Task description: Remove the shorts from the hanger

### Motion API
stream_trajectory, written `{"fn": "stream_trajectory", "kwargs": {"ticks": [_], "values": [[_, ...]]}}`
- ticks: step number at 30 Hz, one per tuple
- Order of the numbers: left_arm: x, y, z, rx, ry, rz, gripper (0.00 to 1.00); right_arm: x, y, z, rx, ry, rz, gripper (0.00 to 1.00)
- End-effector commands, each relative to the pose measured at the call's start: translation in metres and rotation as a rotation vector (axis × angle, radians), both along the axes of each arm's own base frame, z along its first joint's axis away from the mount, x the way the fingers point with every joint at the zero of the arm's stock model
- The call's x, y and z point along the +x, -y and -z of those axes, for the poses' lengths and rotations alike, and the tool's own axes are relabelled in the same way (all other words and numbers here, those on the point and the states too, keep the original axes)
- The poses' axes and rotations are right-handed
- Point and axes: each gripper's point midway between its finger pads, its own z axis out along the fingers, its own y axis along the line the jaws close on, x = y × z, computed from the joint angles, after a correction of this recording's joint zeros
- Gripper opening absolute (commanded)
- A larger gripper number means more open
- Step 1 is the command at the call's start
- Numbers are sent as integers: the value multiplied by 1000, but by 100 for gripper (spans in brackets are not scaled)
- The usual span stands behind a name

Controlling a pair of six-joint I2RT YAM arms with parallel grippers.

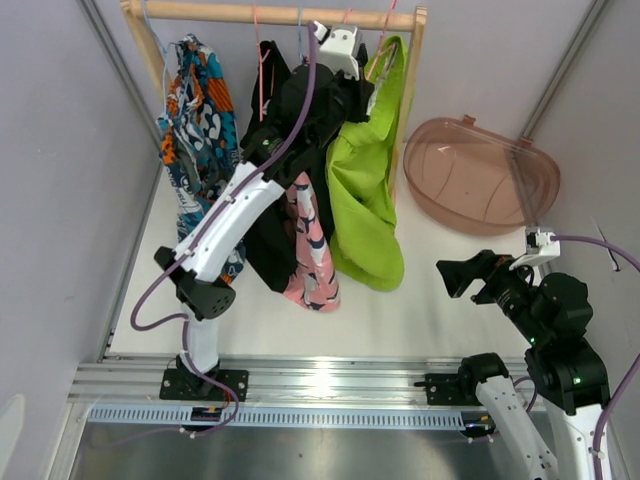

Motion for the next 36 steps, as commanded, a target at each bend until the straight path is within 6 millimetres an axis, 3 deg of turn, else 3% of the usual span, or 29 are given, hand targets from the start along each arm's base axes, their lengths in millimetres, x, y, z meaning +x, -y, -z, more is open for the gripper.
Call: {"fn": "stream_trajectory", "kwargs": {"ticks": [1,5,10,11,12,13,14,15,17,18,23,27,29,31,32,36], "values": [[-72,-69,-159,-196,343,-40,0,2,-6,-10,42,40,-23,99],[-84,-83,-176,-217,382,-54,0,1,-8,-10,59,36,-25,99],[-97,-90,-167,-202,327,-29,0,0,-4,-15,49,51,-10,99],[-90,-83,-142,-153,273,-24,0,0,-4,-17,44,58,-13,99],[-105,-97,-149,-163,274,-23,0,2,-4,-17,39,54,-10,99],[-105,-92,-124,-115,226,-14,0,2,-4,-20,32,62,-15,100],[-113,-97,-119,-102,216,-8,0,1,-5,-26,32,75,-23,100],[-119,-101,-84,-40,160,-4,0,4,-7,-28,30,78,-30,100],[-139,-112,-72,-19,144,9,0,5,-10,-36,27,97,-50,99],[-151,-118,-46,16,107,29,0,8,-13,-40,29,101,-66,100],[-207,-139,-11,31,18,175,0,19,-26,-65,53,170,-129,99],[-259,-150,-20,-27,-2,339,0,27,-41,-78,74,219,-211,99],[-284,-159,-35,-68,7,407,0,35,-50,-74,83,210,-257,100],[-296,-164,-32,-65,-29,431,0,40,-57,-76,100,227,-290,99],[-303,-171,-45,-85,-8,440,0,45,-62,-76,106,233,-313,99],[-323,-170,-47,-112,-47,515,0,59,-77,-74,131,237,-338,99]]}}
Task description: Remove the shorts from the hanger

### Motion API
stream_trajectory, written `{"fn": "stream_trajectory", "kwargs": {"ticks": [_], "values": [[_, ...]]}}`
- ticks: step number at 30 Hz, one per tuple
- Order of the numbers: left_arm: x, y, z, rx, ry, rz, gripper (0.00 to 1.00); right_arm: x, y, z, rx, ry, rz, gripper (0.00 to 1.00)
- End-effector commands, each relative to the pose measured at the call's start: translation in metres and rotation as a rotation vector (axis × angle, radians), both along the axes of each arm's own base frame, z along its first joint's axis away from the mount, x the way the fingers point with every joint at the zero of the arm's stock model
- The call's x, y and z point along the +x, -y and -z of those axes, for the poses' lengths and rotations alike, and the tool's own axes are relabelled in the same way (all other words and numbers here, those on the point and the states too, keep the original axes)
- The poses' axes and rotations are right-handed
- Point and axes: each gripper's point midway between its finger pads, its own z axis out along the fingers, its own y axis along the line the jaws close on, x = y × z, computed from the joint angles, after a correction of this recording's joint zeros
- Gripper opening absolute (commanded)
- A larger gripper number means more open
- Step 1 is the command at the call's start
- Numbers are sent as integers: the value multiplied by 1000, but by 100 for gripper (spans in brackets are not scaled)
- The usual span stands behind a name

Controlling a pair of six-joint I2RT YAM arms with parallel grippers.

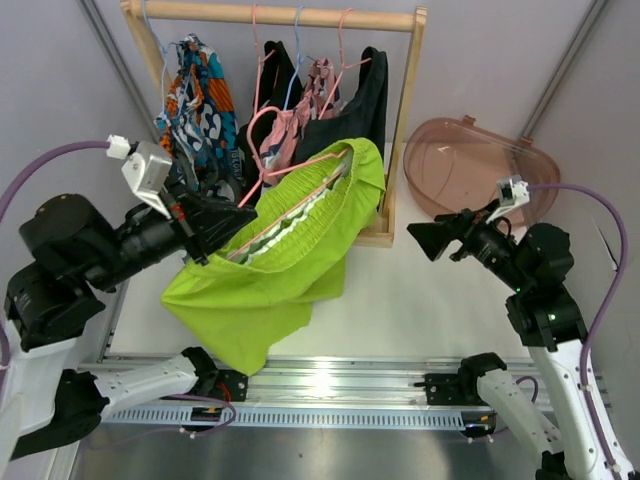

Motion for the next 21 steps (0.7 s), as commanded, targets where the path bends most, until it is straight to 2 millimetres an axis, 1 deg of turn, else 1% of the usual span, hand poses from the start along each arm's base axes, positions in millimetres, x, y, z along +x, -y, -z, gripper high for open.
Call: {"fn": "stream_trajectory", "kwargs": {"ticks": [1,2,3,4,5,6,7,8,9,11,12,13,14,17,18,20,21], "values": [[-28,6,-20,-83,-15,130,0,8,-19,-22,42,96,-63,99],[-34,8,-20,-87,-19,161,0,8,-25,-26,44,108,-71,100],[-35,10,-14,-87,-35,174,0,13,-30,-24,38,100,-72,99],[-38,11,-15,-96,-33,187,0,16,-34,-25,28,108,-73,100],[-41,12,-16,-104,-27,206,0,13,-44,-31,31,128,-99,100],[-42,13,-15,-104,-31,215,0,21,-48,-28,22,118,-79,100],[-42,13,-13,-101,-31,218,0,23,-53,-30,20,122,-83,100],[-41,15,-10,-98,-37,216,0,19,-63,-38,18,145,-108,99],[-41,14,-8,-94,-40,214,0,28,-68,-35,7,132,-92,99],[-39,15,-2,-85,-50,209,0,31,-76,-38,-11,144,-92,99],[-40,15,-2,-88,-51,214,0,29,-81,-42,-10,153,-100,99],[-41,14,-1,-90,-53,215,0,36,-82,-40,-18,147,-75,94],[-42,13,-2,-95,-50,214,0,38,-83,-40,-20,154,-67,57],[-41,9,0,-85,-47,194,0,49,-78,-33,-35,136,-3,0],[-39,8,6,-66,-66,179,0,51,-75,-31,-44,134,10,0],[-38,5,7,-55,-68,164,0,53,-66,-32,-60,145,60,0],[-35,2,13,-37,-83,142,0,59,-50,-33,-78,153,145,0]]}}
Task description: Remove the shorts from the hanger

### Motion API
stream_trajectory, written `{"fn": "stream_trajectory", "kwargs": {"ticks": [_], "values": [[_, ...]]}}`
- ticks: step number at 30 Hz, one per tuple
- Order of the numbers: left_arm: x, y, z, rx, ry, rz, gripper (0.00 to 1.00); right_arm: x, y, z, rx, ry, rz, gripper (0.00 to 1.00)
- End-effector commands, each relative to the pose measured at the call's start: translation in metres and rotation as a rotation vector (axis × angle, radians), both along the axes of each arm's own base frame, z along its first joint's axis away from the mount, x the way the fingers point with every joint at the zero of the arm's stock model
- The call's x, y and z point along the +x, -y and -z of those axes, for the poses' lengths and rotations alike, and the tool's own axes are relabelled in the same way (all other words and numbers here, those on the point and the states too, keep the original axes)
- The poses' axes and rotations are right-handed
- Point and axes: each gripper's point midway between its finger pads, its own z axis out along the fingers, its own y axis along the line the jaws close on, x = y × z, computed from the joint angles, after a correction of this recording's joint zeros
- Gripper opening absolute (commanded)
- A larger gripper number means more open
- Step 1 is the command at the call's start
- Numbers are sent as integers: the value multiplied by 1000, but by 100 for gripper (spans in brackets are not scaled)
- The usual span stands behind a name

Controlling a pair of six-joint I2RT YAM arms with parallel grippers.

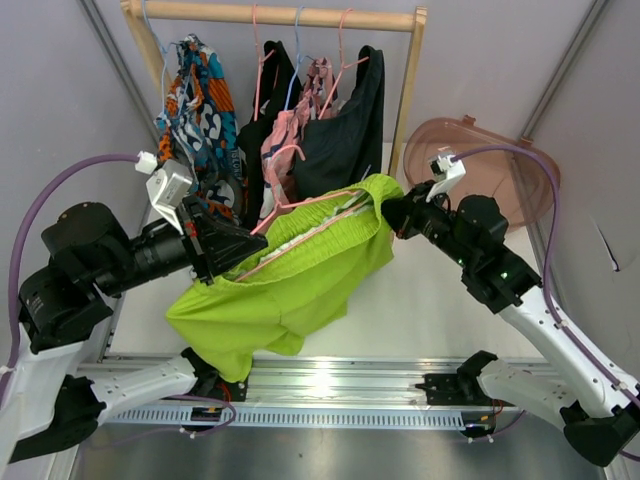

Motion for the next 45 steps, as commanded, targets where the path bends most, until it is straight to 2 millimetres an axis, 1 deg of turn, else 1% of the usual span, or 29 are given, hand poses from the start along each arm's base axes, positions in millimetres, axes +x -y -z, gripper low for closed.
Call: {"fn": "stream_trajectory", "kwargs": {"ticks": [1,4,7,8,11,14,16,19,20,22,23,24,26,27,29,30,31,34,35,36,37,38,39,40,41,42,43,44,45], "values": [[-3,-11,-13,-29,30,-30,0,16,35,-35,7,114,195,0],[-3,-19,-3,10,20,-61,0,28,75,-41,-11,126,356,0],[-6,-26,9,44,0,-73,0,38,104,-44,-8,110,430,0],[-4,-29,13,54,-6,-89,0,44,121,-48,-1,111,457,0],[-8,-36,22,70,-18,-101,0,53,152,-58,40,102,508,0],[-8,-42,31,88,-27,-122,0,57,156,-63,58,92,489,0],[-8,-46,34,93,-26,-139,0,58,151,-64,68,86,463,0],[-4,-50,39,96,-24,-171,0,48,127,-59,126,44,353,0],[0,-52,40,95,-22,-195,0,39,101,-48,124,20,255,0],[9,-55,45,93,-26,-246,0,5,55,-50,119,76,52,0],[17,-57,43,79,-13,-288,0,-8,36,-43,65,114,-17,0],[26,-62,41,70,-3,-351,0,-35,-1,-26,19,91,-112,0],[39,-64,38,56,18,-406,0,-54,-27,-6,-80,92,-158,0],[49,-67,24,9,53,-459,0,-78,-48,7,-117,74,-236,0],[61,-64,16,-22,86,-497,0,-80,-56,17,-149,57,-222,0],[68,-66,-4,-88,130,-539,0,-83,-58,17,-140,49,-219,0],[72,-64,-6,-107,141,-548,0,-80,-56,16,-137,49,-202,0],[77,-56,-25,-140,161,-537,0,-63,-32,-5,-131,92,-65,0],[78,-50,-23,-117,150,-521,0,-59,-22,-31,-106,129,-19,0],[79,-44,-31,-104,145,-502,0,-47,-4,-40,-127,140,74,0],[79,-37,-14,-38,115,-471,0,-38,8,-56,-150,176,132,0],[78,-36,-9,-19,103,-462,0,-27,36,-101,-107,227,236,0],[78,-35,6,14,83,-456,0,-12,49,-109,-143,224,315,0],[75,-37,13,24,72,-448,0,-2,64,-127,-142,245,374,0],[69,-38,19,28,65,-430,0,8,105,-172,-100,306,506,0],[66,-38,35,50,45,-421,0,26,106,-180,-118,316,512,0],[59,-44,45,46,28,-416,0,35,119,-197,-112,342,550,0],[56,-45,59,67,6,-407,0,50,148,-213,-122,364,644,0],[53,-47,65,72,-6,-404,0,38,167,-260,-65,447,688,0]]}}
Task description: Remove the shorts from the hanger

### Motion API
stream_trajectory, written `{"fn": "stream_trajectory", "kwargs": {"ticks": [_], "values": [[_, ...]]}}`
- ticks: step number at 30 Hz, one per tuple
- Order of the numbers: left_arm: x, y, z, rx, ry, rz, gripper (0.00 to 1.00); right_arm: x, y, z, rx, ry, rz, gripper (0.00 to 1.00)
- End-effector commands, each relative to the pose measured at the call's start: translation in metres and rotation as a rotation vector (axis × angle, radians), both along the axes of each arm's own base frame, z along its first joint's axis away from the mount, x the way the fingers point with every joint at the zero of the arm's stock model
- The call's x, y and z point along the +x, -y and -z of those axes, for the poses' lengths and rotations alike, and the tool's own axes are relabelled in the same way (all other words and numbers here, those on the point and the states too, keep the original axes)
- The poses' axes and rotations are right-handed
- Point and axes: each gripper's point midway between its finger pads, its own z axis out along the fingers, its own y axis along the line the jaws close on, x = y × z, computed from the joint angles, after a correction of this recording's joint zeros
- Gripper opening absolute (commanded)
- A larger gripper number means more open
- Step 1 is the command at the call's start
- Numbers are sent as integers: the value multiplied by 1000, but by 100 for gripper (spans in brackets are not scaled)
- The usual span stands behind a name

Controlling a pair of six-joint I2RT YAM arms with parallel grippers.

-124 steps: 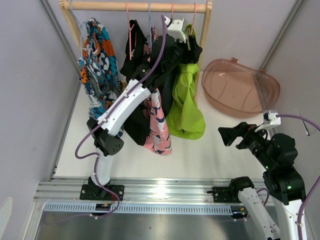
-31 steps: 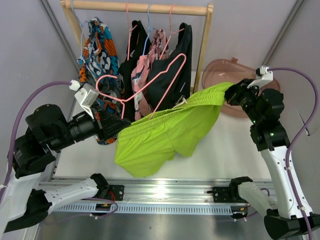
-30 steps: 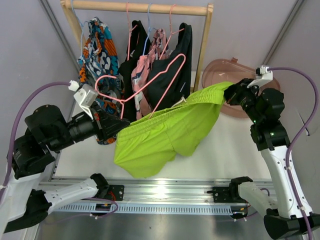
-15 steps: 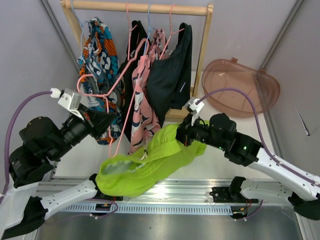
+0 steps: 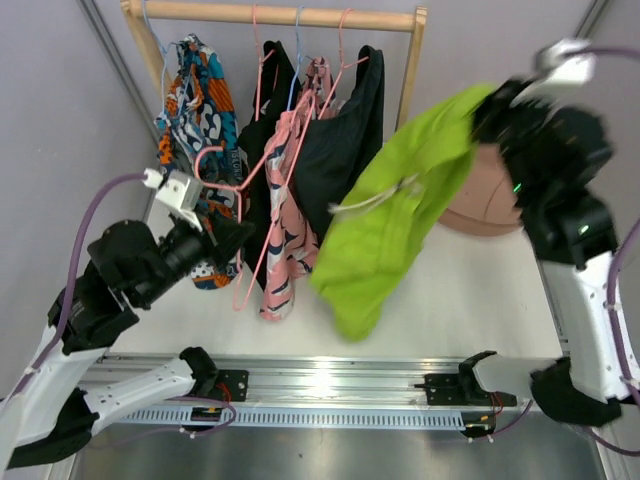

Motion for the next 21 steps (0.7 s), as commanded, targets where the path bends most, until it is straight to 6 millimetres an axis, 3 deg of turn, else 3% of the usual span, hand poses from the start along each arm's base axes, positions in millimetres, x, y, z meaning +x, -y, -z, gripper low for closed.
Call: {"fn": "stream_trajectory", "kwargs": {"ticks": [1,3,5,6,9,11,13,14,16,17,19,20,21], "values": [[-22,-8,30,7,-59,46,0,25,53,-95,15,214,146,0],[-31,-15,40,3,-72,55,0,49,78,-137,23,312,205,0],[-33,-15,49,12,-88,62,0,66,94,-156,32,380,230,0],[-34,-16,52,16,-92,63,0,71,118,-172,77,455,280,0],[-32,-13,62,35,-111,64,0,119,149,-160,164,480,319,0],[-31,-12,62,41,-113,67,0,170,161,-107,161,346,337,0],[-32,-13,60,33,-105,66,0,196,152,-64,138,227,299,0],[-32,-14,59,29,-101,63,0,211,144,-21,120,136,284,0],[-30,-13,63,28,-101,58,0,214,127,19,81,84,273,0],[-30,-12,64,32,-104,58,0,208,132,55,82,45,307,0],[-28,-8,66,37,-116,65,0,198,131,80,103,26,302,4],[-27,-5,65,34,-117,74,0,194,119,110,97,-42,287,21],[-26,-2,63,29,-119,78,0,185,124,114,104,-63,316,98]]}}
